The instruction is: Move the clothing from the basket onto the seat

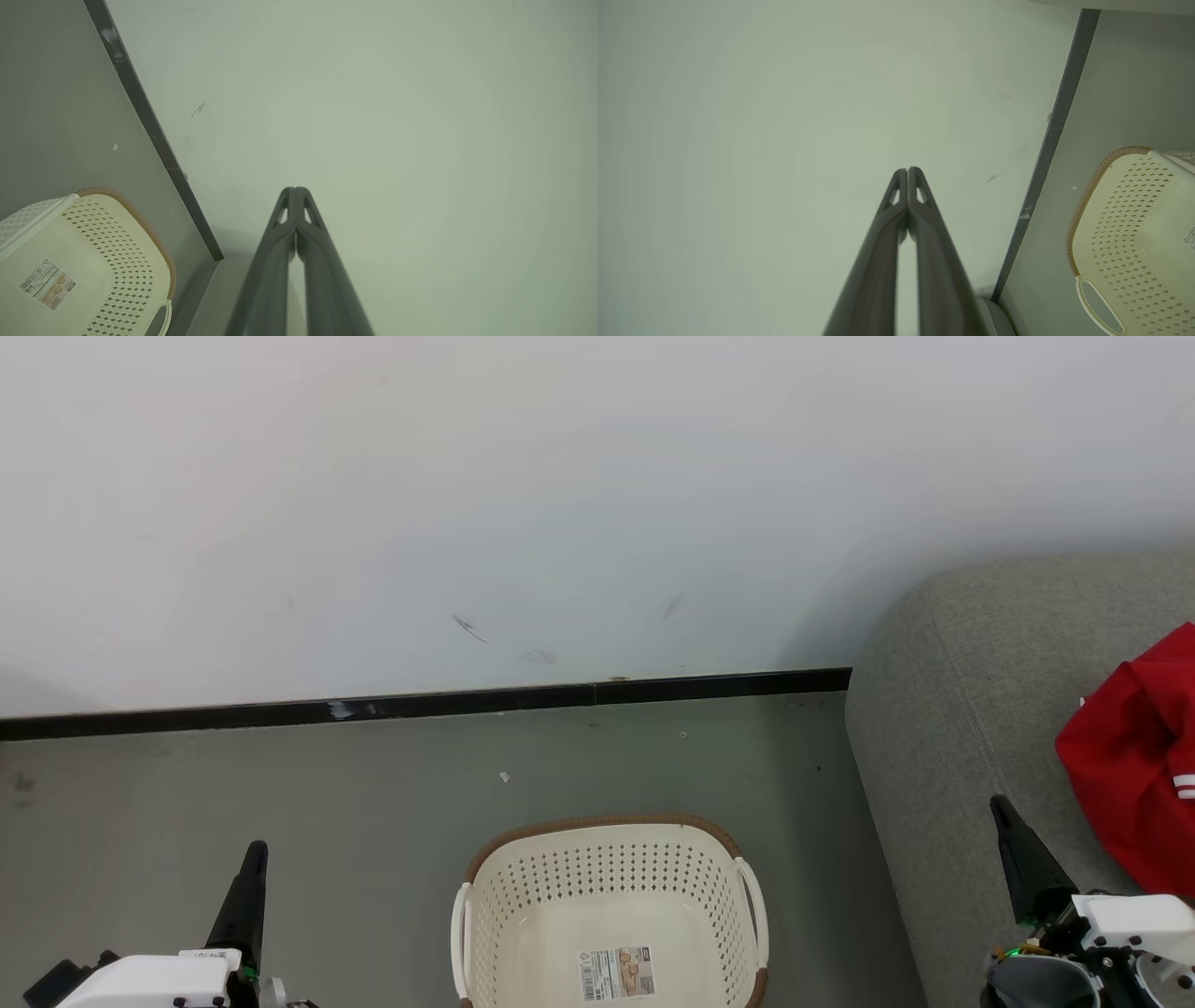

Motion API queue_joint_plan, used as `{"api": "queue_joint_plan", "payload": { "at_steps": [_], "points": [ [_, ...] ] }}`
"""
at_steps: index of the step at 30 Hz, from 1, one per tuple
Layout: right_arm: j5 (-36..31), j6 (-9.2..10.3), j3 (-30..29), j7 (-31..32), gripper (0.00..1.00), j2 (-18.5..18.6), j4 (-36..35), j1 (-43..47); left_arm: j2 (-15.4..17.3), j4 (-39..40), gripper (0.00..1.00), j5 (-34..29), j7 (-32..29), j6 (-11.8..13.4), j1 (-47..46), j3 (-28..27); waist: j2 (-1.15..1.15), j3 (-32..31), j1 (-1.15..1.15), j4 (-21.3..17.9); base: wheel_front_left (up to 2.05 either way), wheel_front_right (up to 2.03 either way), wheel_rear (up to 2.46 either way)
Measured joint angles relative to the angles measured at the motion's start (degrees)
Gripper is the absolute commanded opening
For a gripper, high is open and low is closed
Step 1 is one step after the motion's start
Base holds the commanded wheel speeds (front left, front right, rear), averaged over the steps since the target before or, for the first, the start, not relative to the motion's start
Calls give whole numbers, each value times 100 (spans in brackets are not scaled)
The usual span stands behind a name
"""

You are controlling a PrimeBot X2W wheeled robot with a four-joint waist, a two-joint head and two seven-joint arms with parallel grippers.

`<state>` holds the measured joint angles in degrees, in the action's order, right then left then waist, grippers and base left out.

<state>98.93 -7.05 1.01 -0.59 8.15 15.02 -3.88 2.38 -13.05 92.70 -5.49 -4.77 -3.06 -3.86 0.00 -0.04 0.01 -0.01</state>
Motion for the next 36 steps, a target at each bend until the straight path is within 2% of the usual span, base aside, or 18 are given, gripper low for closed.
{"api": "queue_joint_plan", "payload": {
  "at_steps": [36],
  "points": [
    [0, 0, 3, 0, 0, 3, 0, -1, -1, -15, 0, 0, 0, -1, -7, -2, 0, 0, -1, 0, 0, 0, 0]
  ]
}}
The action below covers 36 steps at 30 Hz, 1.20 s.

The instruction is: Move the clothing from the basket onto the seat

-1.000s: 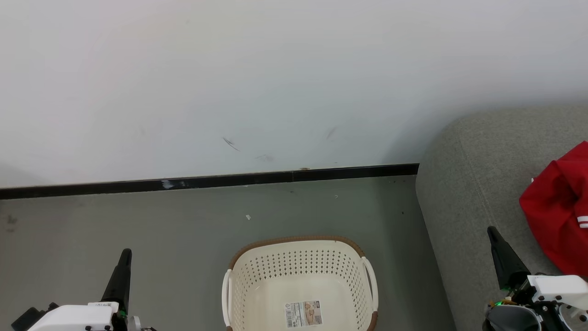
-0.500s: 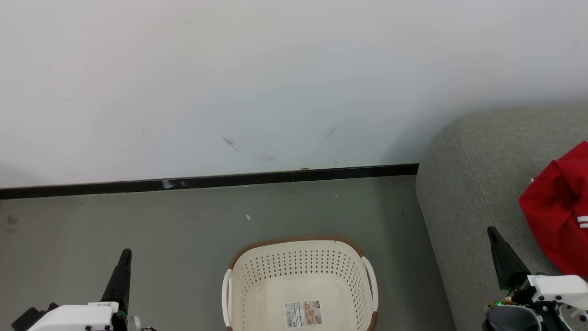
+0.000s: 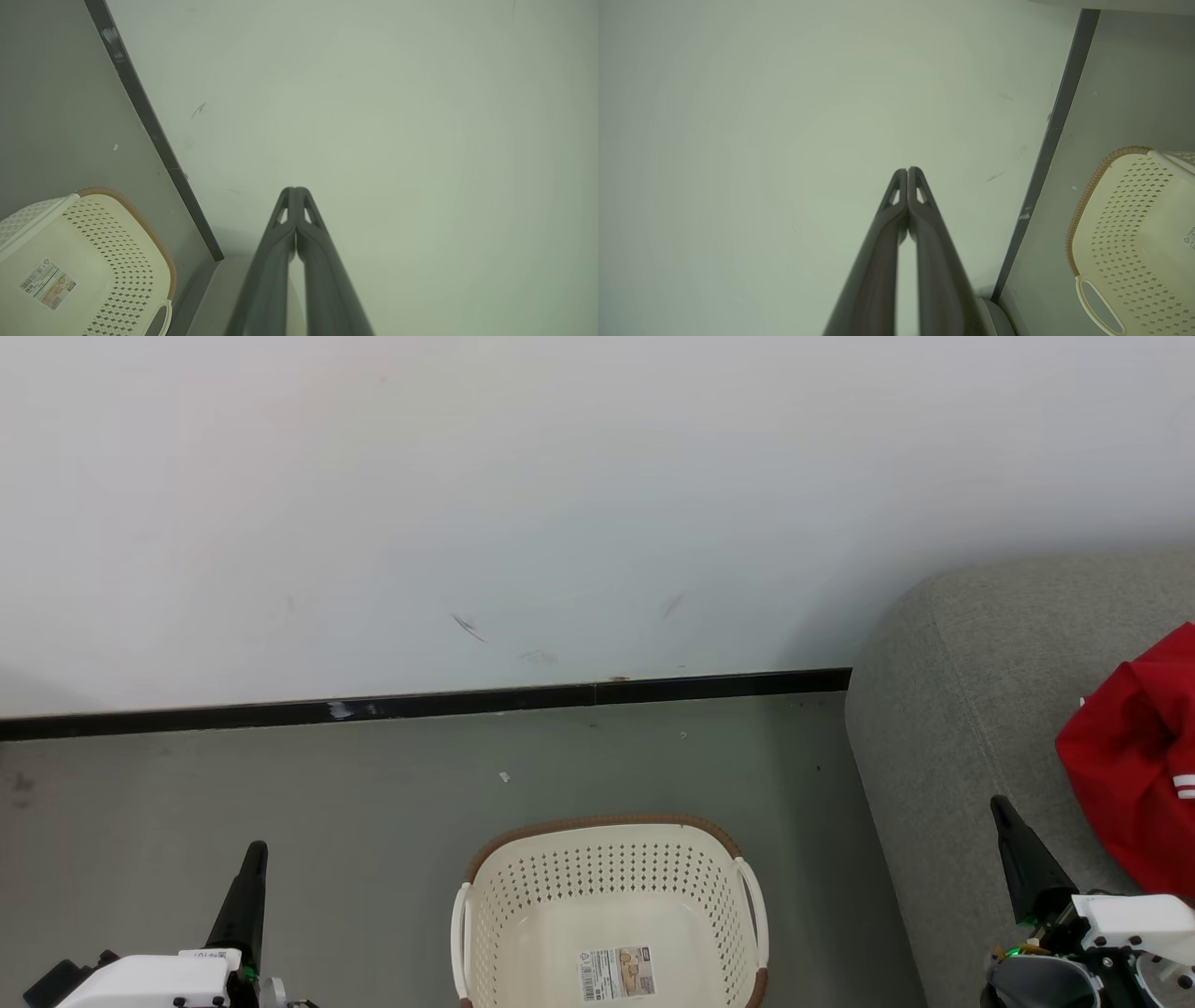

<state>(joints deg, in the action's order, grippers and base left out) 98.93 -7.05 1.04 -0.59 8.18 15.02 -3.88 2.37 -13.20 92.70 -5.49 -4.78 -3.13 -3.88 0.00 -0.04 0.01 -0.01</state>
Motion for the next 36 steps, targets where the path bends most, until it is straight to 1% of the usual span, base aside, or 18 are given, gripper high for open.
{"api": "queue_joint_plan", "payload": {
  "at_steps": [36],
  "points": [
    [1, -1, 3, 0, 0, 3, 1, 0, -1, -12, 0, 0, 0, -42, -2, -4, 0, 0, 0, 0, 0, 0, 0]
  ]
}}
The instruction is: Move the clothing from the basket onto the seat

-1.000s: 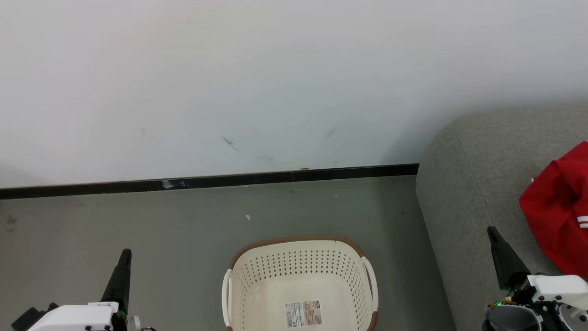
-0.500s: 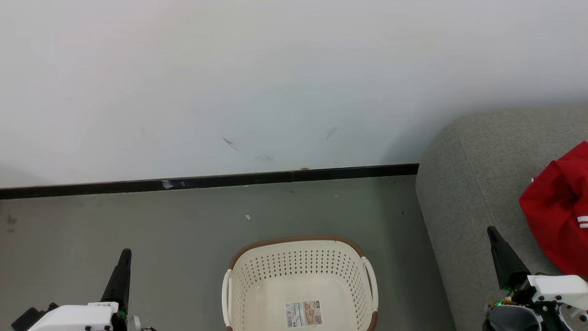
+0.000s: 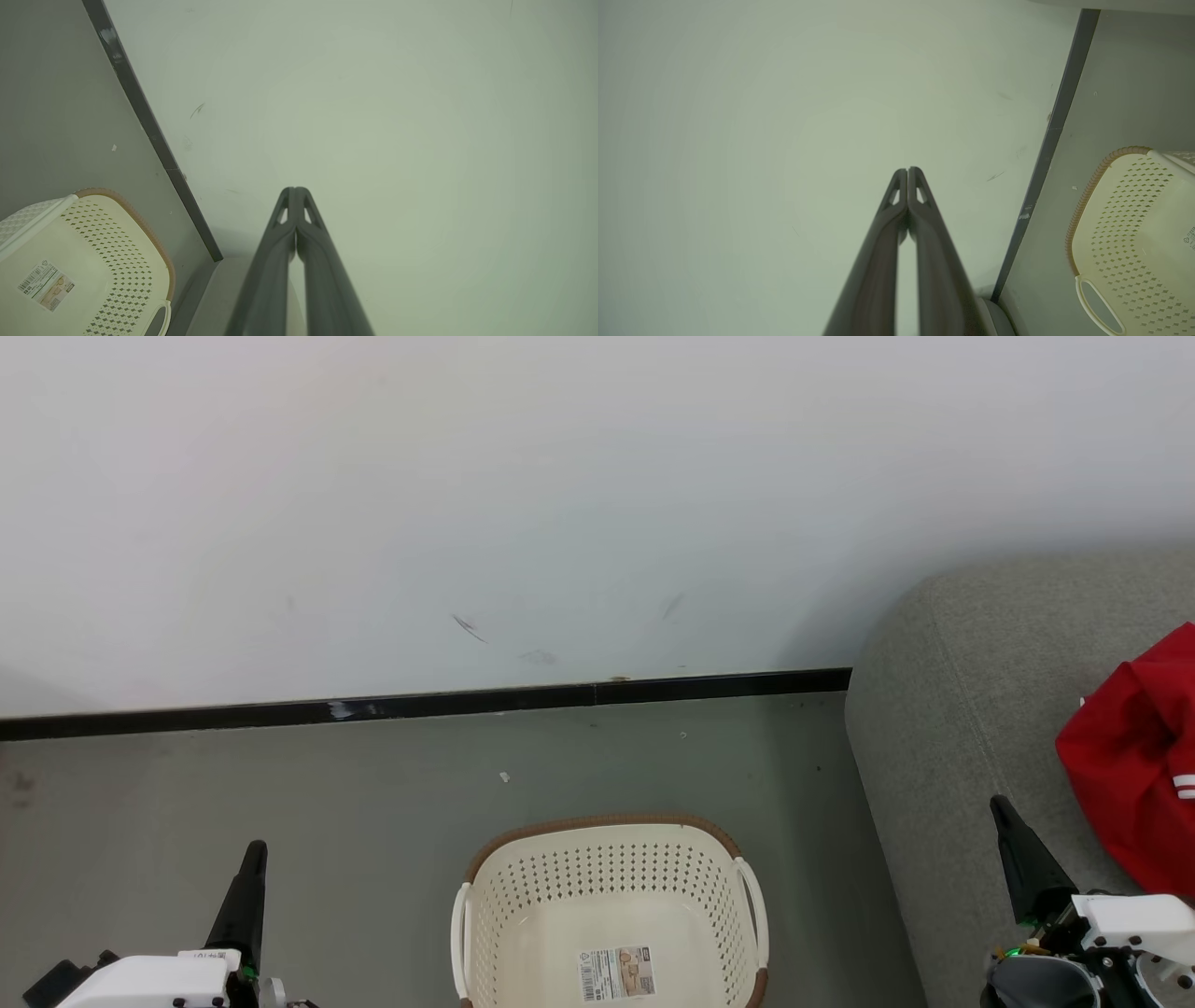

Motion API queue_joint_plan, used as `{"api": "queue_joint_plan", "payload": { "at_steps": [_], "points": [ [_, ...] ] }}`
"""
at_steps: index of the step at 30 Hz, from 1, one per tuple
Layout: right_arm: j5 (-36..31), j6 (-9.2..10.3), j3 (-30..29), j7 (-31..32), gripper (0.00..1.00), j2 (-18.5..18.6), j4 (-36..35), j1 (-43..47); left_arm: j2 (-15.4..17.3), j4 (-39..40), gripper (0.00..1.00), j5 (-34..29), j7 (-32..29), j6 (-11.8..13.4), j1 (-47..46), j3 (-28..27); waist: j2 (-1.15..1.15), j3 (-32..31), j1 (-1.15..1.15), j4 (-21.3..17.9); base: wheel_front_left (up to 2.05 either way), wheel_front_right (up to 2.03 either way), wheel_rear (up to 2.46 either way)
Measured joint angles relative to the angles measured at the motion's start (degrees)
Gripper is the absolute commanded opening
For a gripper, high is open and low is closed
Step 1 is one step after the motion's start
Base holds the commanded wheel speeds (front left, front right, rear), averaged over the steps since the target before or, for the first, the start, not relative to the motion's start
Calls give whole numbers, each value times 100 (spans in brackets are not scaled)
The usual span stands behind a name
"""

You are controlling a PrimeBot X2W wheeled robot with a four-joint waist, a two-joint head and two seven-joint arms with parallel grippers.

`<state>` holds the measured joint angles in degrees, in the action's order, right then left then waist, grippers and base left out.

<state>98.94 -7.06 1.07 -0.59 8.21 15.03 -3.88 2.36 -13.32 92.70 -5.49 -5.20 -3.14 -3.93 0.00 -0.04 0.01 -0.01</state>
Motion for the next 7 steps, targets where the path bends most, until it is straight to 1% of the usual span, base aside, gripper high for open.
{"api": "queue_joint_plan", "payload": {
  "at_steps": [7],
  "points": [
    [0, 0, 1, 0, 0, 0, 0, 0, 0, -1, 0, 0, -1, -1, 0, 0, 0, 0, 0, 0, 0, 0, 0]
  ]
}}
